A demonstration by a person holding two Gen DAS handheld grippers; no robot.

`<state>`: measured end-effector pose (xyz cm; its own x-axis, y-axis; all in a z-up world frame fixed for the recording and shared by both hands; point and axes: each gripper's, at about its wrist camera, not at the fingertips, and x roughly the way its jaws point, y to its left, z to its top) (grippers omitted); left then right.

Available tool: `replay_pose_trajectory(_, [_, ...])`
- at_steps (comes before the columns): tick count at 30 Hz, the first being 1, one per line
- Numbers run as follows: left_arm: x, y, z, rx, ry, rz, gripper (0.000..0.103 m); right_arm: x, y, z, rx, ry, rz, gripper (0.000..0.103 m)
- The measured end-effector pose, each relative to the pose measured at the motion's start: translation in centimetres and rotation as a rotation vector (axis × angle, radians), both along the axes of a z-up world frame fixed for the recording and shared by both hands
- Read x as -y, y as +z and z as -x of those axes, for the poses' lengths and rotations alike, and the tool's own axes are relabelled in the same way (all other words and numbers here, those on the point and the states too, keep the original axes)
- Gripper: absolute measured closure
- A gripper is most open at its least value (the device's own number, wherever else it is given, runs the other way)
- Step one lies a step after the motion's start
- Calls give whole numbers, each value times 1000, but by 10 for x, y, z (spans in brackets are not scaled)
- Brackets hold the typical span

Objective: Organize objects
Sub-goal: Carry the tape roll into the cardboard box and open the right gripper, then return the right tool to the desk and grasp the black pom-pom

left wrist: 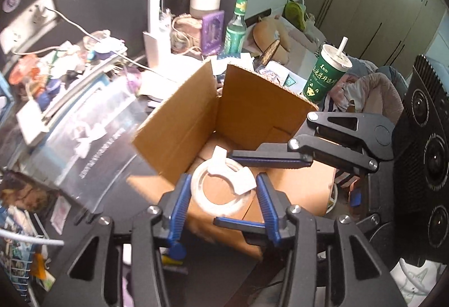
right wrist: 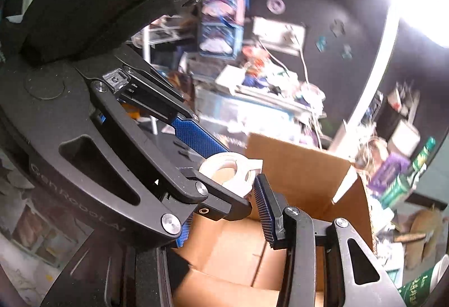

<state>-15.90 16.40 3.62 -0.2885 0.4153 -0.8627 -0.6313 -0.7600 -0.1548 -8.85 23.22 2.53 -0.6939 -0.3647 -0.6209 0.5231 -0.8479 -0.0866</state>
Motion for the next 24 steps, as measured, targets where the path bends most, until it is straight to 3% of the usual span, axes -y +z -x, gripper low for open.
replay_pose_trajectory(5, [-16, -16, 18, 80, 3, 6, 58, -18, -9, 14, 91, -21, -13, 66])
replay_pose_trajectory(7, [-20, -21, 21, 82, 9, 29, 47, -20, -13, 17, 112, -39, -34, 61])
replay_pose_trajectory(8, [-22, -21, 21, 74, 9, 37, 34, -21, -14, 18, 106, -48, -45, 52])
replay_pose_trajectory(9, [-21, -20, 20, 51, 19, 41, 23, -22, -14, 18, 100, -52, -48, 47])
replay_pose_trajectory(12, [-14, -10, 11, -10, 25, 47, 21, -23, -10, 14, 78, -50, -36, 47])
replay_pose_trajectory(16, [17, 18, -17, -132, 57, -6, 18, -14, 3, -1, 28, -2, 16, 47])
replay_pose_trajectory(18, [44, 30, -37, -233, 114, -17, 8, 1, 10, -16, -10, 45, 42, 47])
replay_pose_trajectory(21, [86, 34, -71, -377, 215, -9, 1, 33, 12, -39, -32, 142, 79, 47])
replay_pose_trajectory(24, [126, 23, -98, -422, 287, -38, 1, 74, -1, -59, -16, 252, 89, 47])
